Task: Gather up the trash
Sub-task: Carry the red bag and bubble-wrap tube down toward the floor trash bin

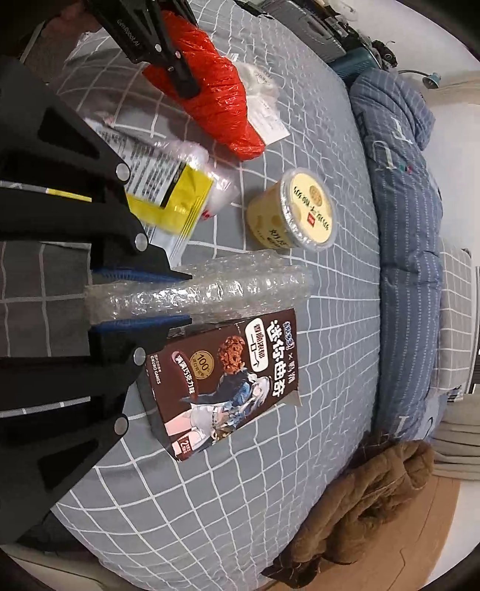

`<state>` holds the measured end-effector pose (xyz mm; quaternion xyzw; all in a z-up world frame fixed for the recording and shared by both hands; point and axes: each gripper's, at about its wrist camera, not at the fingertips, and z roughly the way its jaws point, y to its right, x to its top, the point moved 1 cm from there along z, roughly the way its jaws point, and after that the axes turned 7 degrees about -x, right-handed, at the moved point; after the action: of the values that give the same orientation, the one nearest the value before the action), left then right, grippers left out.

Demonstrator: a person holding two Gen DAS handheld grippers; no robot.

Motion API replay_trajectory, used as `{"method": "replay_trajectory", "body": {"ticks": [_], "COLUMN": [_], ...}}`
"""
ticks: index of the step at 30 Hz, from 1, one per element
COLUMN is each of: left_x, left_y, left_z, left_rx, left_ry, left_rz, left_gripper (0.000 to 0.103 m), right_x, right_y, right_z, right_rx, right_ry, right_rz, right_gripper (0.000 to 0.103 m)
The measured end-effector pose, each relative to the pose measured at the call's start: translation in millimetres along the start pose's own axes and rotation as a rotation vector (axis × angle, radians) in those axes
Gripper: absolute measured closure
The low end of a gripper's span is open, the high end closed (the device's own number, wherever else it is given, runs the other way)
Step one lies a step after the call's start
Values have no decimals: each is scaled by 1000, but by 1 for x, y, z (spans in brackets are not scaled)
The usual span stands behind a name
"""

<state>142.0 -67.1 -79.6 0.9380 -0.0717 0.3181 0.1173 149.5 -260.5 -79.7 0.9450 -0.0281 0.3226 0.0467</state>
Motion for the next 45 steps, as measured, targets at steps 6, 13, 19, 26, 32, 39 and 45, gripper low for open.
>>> {"method": "replay_trajectory", "body": {"ticks": [6,13,19,26,32,39,45], "left_x": [2,2,-5,-20,-36,-50,-62], "left_y": [-2,-6,-11,-14,-14,-9,0], "left_z": [-15,-35,-54,-74,-85,-106,-117], "left_rx": [0,6,14,12,22,14,31], "left_ry": [21,46,75,102,99,129,114], "left_rz": [-7,-12,-45,-70,-75,-73,-42], "left_gripper": [69,69,69,69,69,69,69], "right_x": [3,1,-5,-18,-34,-45,-56], "right_y": [0,-3,-8,-19,-24,-26,-29], "right_z": [-15,-36,-53,-67,-83,-101,-121], "right_rx": [4,26,56,82,91,91,94], "right_ry": [20,43,64,74,85,96,106], "right_rz": [1,6,7,-8,-11,-8,-4], "right_gripper": [87,87,87,87,87,87,87]}}
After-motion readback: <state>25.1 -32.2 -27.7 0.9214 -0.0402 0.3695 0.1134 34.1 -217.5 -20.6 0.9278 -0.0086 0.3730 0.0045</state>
